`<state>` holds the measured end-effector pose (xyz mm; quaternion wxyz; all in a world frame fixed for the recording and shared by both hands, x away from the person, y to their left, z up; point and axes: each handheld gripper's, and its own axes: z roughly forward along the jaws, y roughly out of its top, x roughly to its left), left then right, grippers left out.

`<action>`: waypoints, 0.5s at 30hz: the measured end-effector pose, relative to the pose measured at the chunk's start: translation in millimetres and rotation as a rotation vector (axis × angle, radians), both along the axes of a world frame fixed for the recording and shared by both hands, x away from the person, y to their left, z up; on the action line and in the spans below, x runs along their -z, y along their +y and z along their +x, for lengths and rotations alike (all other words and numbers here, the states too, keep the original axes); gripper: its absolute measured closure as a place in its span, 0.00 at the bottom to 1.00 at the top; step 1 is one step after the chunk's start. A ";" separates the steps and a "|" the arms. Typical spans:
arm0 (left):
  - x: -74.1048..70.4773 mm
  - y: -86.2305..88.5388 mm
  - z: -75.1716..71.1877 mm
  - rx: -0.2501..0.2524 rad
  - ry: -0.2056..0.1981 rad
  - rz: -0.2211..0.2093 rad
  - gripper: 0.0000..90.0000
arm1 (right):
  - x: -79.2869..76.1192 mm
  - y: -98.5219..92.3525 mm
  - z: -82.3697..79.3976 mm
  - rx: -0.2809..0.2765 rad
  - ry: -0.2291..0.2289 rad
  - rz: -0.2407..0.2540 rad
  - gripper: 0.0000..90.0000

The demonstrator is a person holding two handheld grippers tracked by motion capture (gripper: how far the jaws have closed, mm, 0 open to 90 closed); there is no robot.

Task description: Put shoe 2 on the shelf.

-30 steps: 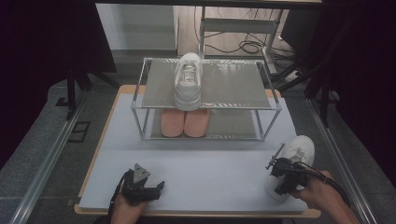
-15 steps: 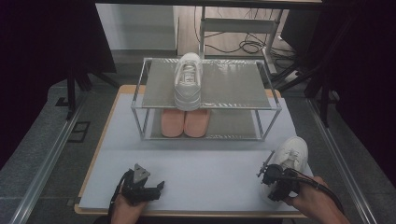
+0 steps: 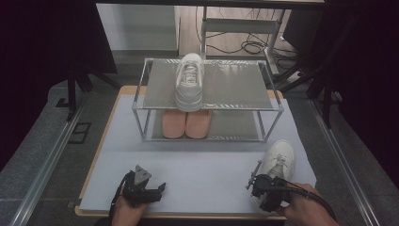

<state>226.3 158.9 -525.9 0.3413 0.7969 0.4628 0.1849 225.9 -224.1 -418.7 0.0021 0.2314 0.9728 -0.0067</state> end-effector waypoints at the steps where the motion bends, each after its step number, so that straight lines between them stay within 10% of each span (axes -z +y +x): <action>1: 0.0 0.0 0.0 0.000 0.000 0.000 0.15 | -0.3 2.8 -1.0 -0.012 -0.001 -0.002 0.83; 15: -0.1 0.2 0.0 0.002 0.001 0.001 0.15 | 0.1 49.5 -3.2 -0.123 0.001 0.017 0.82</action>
